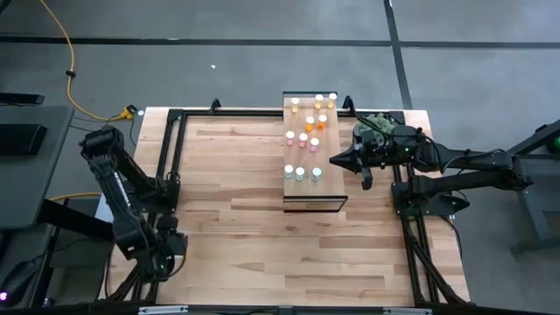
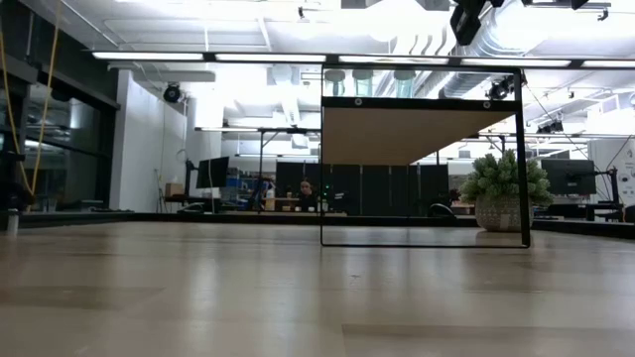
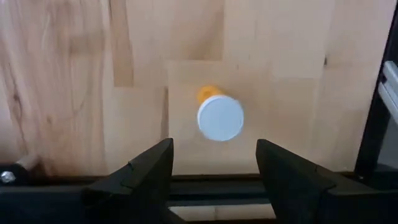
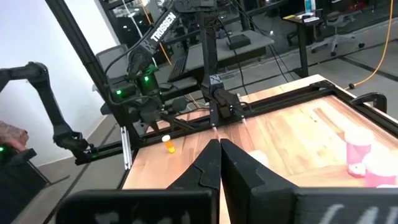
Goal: Pick and place medicine bottles onto shelf by color
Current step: Put the orange pill bottle on the shelf aligned with the other orange pill bottles
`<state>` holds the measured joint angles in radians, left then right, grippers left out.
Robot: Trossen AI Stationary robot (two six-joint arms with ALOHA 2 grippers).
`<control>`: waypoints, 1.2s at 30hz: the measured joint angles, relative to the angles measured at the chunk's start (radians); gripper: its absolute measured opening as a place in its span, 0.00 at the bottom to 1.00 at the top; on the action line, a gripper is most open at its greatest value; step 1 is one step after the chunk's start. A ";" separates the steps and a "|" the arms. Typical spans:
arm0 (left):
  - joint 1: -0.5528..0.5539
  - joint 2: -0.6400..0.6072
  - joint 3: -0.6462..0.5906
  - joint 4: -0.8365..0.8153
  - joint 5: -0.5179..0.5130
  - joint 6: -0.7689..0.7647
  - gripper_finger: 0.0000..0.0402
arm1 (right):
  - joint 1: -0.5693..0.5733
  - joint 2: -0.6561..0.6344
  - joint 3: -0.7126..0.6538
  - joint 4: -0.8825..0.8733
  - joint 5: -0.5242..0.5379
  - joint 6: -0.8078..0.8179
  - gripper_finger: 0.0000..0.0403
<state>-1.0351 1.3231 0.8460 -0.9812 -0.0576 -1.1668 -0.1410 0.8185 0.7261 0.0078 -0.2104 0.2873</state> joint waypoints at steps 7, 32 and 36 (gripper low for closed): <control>-0.013 0.015 -0.022 0.066 -0.064 0.007 0.54 | -0.001 0.000 0.000 -0.005 0.027 -0.008 0.00; -0.013 0.014 -0.082 0.153 -0.076 0.036 0.54 | -0.001 0.000 0.000 -0.004 0.037 0.004 0.00; -0.013 0.014 -0.082 0.141 -0.073 0.037 0.54 | 0.000 0.000 0.000 -0.004 0.037 0.004 0.00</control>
<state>-1.0485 1.3373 0.7639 -0.8405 -0.1307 -1.1302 -0.1414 0.8185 0.7261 0.0036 -0.1738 0.2909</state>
